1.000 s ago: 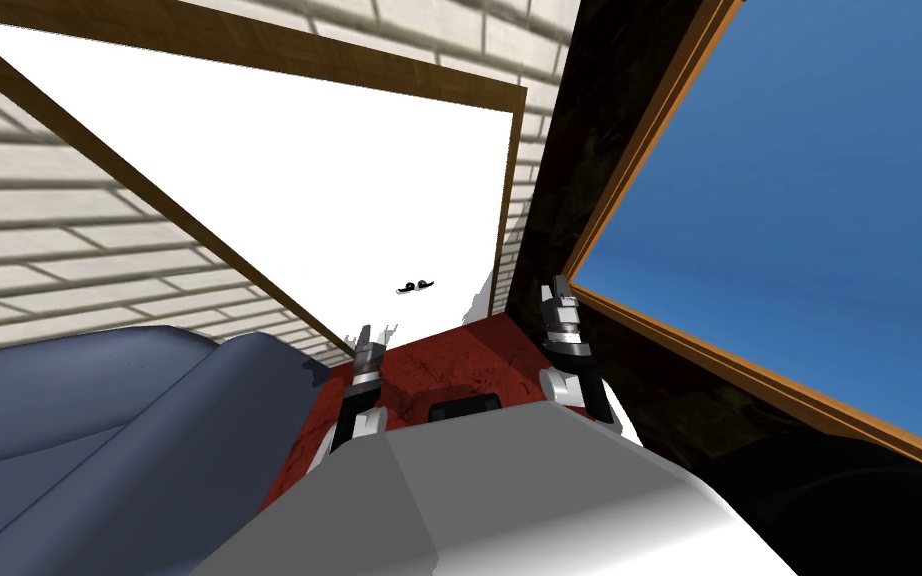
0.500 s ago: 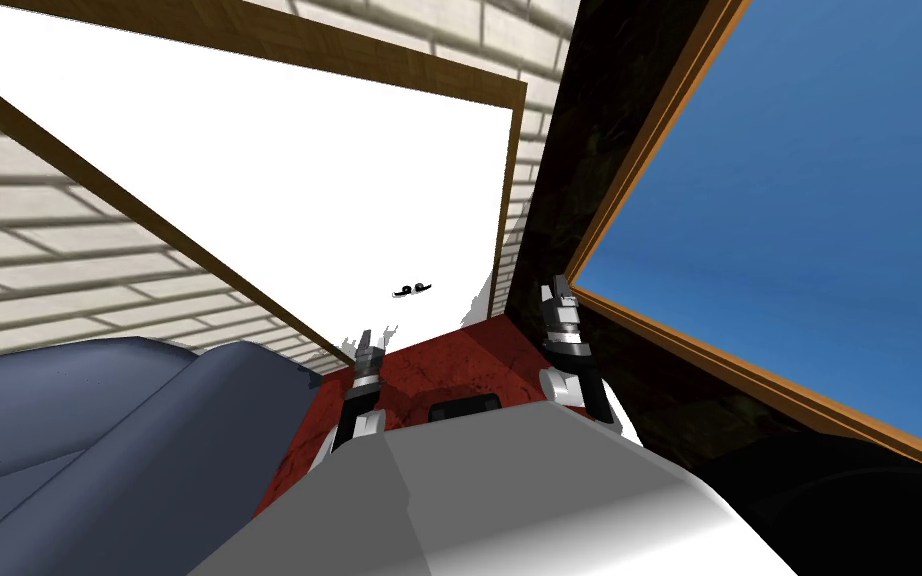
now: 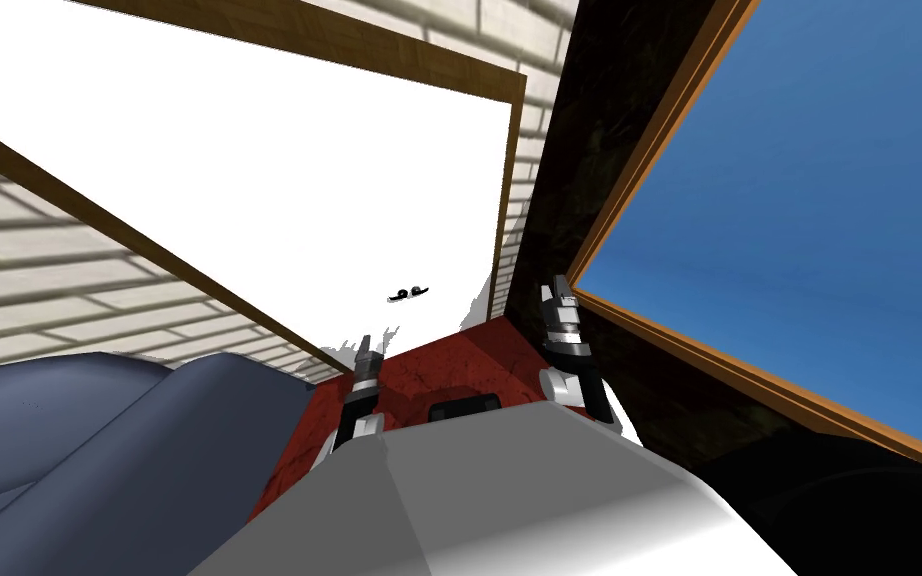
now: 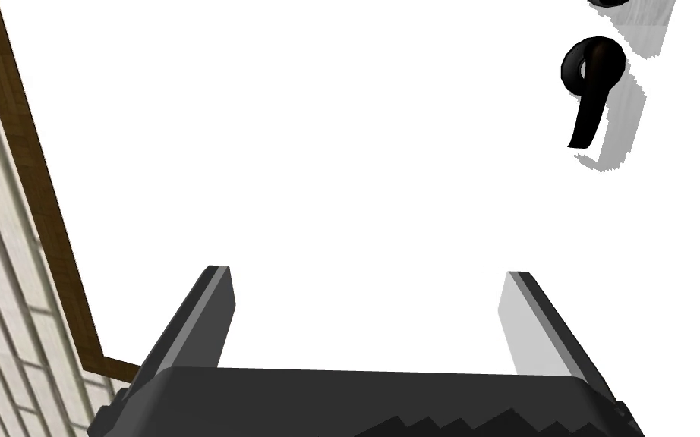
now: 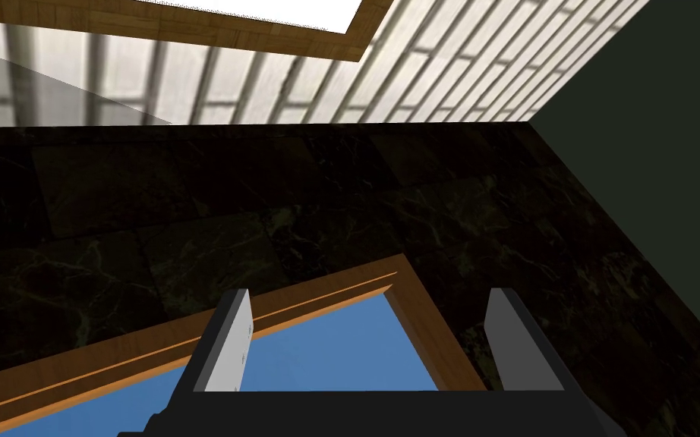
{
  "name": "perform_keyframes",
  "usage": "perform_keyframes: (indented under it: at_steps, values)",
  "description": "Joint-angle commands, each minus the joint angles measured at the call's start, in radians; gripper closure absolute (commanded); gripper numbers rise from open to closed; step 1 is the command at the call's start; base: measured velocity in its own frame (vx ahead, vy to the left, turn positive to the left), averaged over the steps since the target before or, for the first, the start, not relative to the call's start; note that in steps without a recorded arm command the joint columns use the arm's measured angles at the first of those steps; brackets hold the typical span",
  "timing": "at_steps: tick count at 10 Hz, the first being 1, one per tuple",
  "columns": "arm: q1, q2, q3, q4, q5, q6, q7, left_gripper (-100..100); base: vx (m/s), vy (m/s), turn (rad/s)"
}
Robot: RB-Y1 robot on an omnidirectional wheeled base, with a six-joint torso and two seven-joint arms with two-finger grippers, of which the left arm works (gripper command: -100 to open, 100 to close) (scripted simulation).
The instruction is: Pull the door open
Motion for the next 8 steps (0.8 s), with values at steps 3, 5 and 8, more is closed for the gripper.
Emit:
perform_keyframes:
  at_steps: [3, 5, 8]
  values:
    - [-0.018, 0.014, 0.018, 0.085, 0.006, -0.030, 0.015, -100, 0.101, 0.003, -0.032]
    - [-0.028, 0.020, 0.028, 0.131, 0.009, -0.046, 0.022, -100, 0.108, -0.004, -0.036]
    - [-0.043, 0.030, 0.042, 0.198, 0.013, -0.068, 0.032, -100, 0.095, -0.003, -0.032]
